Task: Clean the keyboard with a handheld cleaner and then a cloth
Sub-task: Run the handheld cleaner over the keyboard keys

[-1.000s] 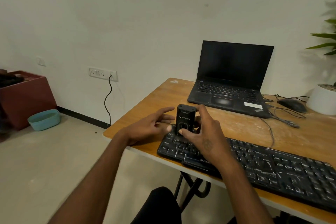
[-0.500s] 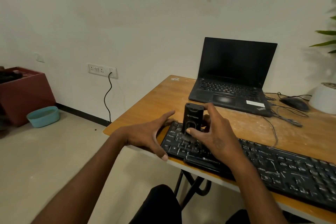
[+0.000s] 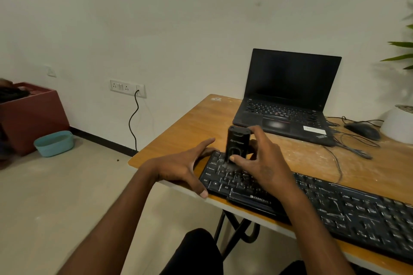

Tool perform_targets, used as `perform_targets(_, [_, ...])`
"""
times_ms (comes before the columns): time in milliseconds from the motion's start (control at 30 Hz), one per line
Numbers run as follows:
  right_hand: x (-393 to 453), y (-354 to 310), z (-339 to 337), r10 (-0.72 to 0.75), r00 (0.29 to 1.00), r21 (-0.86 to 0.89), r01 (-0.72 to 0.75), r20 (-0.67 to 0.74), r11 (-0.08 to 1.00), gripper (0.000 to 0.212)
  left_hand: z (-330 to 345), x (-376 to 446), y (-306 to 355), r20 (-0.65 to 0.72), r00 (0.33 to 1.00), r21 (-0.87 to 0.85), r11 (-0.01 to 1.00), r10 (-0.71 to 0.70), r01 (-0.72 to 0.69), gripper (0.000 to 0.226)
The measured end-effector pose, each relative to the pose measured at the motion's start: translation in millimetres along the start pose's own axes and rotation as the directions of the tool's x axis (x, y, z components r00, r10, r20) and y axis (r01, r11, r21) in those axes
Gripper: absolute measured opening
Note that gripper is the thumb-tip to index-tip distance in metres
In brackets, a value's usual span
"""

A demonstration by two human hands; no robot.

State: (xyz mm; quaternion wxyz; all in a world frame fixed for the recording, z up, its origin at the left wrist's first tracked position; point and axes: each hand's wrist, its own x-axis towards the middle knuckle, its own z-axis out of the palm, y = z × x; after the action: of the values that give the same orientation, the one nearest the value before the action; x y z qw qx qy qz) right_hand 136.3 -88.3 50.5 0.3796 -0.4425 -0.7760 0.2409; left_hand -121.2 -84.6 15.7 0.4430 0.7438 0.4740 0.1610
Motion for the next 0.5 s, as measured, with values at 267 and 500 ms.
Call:
perform_targets(267, [18,-8,19,-0.013,0.999,-0.012,0.014,0.040,1.000,0.056,3,0,4,-0.002,1.000,-0.038,0.999,0.022,-0.022,0.131])
perform_targets(500, [19,-4,5,-0.003,0.999,-0.072,0.007,0.046,0.997,0.058,2,0,3,-0.005,1.000,-0.038,0.999,-0.009,0.009,0.138])
